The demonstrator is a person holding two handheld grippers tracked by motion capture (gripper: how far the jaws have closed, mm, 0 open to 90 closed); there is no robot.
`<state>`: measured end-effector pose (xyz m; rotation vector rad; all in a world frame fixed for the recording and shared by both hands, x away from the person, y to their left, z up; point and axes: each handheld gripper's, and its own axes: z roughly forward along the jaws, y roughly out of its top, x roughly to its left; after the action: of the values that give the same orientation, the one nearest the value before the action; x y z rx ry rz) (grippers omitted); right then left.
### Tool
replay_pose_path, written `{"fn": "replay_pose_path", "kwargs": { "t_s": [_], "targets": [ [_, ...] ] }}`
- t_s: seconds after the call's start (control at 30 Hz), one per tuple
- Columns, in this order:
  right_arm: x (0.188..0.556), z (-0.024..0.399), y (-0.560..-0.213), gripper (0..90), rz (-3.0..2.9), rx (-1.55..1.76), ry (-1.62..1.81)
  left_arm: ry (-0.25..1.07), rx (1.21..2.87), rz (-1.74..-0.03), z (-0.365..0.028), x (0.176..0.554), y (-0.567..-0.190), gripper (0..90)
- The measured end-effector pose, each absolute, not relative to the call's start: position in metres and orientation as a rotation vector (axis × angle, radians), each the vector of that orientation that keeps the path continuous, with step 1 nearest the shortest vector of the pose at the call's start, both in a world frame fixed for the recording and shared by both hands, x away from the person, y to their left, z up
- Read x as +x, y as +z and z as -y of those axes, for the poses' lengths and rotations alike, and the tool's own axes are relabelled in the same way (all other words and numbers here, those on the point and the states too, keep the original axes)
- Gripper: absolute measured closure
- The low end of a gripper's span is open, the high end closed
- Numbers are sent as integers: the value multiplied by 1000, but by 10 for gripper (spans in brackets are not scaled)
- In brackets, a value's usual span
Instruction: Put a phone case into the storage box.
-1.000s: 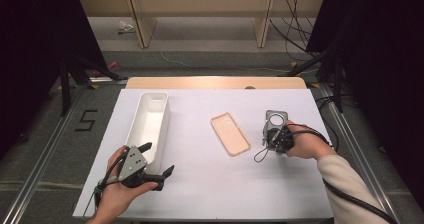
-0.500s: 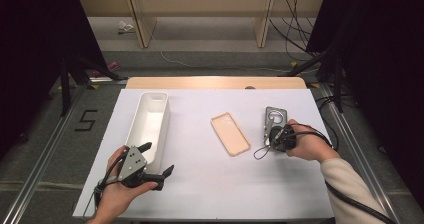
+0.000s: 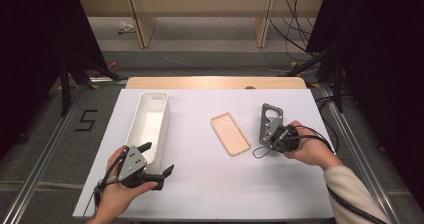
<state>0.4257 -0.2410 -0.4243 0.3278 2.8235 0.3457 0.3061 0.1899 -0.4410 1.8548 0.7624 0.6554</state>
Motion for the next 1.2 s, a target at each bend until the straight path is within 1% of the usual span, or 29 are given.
{"fn": "replay_pose_path", "kwargs": {
  "t_s": [0.33,0.67,1.2],
  "targets": [
    [412,241,-422,889,-2796,397,558,657,1855,-762,-190,306,-441,35],
    [400,236,-418,889,-2771,391,717,657,1854,-762,-190,306,-440,38],
    [384,220,-413,890,-2773,331,835,651,1856,-762,-190,306,-441,42]
  ]
}}
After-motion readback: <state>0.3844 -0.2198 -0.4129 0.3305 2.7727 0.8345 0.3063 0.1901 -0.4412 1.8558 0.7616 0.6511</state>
